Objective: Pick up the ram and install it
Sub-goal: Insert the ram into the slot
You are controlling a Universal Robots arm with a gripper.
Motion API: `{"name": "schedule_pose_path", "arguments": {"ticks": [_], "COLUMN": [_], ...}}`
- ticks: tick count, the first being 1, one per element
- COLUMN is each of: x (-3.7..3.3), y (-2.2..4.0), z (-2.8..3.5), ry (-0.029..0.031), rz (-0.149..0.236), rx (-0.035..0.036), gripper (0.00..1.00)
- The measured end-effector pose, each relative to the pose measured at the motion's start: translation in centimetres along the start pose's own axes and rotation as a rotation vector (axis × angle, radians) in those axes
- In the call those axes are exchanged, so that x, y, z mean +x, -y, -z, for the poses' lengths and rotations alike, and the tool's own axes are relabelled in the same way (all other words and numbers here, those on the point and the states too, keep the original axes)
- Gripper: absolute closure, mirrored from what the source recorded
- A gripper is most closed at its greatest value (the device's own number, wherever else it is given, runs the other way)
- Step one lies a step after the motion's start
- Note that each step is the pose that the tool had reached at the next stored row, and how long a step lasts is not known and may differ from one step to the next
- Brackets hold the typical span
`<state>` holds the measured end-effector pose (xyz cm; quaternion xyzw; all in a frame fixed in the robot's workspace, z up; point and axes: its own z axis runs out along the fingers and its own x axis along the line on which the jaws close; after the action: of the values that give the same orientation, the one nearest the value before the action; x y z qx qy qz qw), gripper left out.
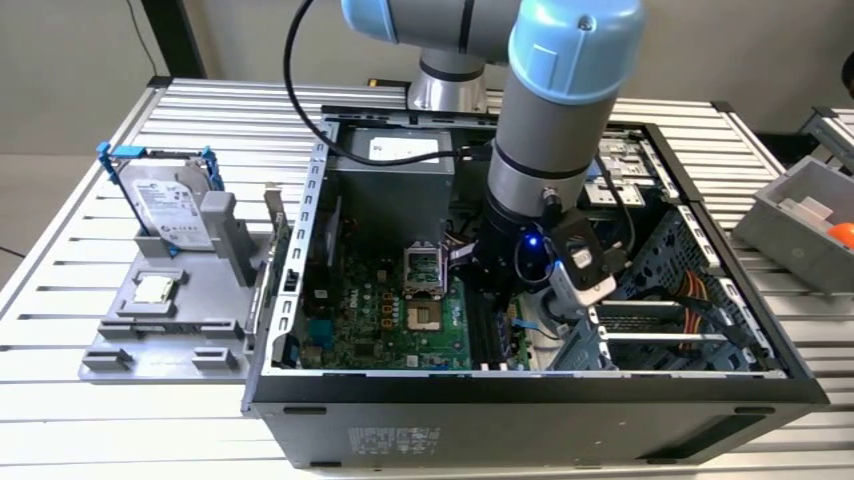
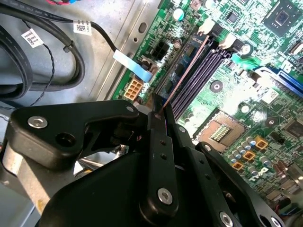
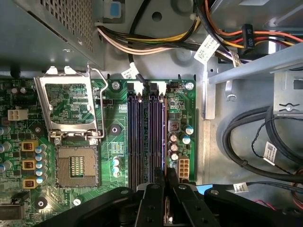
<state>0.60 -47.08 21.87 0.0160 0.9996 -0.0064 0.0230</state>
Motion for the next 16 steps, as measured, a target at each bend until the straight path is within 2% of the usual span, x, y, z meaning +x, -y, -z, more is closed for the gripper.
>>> {"name": "schedule_pose_path", "arguments": {"ticks": [4, 16], "x": [0.0, 0.13], "y": [-0.07, -0.07], "z": [0.05, 0.01], "ry": [0.0002, 0.0048], "rz": [-0.003, -0.006], "rx": [0.0024, 0.0024], "gripper": [1.0, 1.0]}}
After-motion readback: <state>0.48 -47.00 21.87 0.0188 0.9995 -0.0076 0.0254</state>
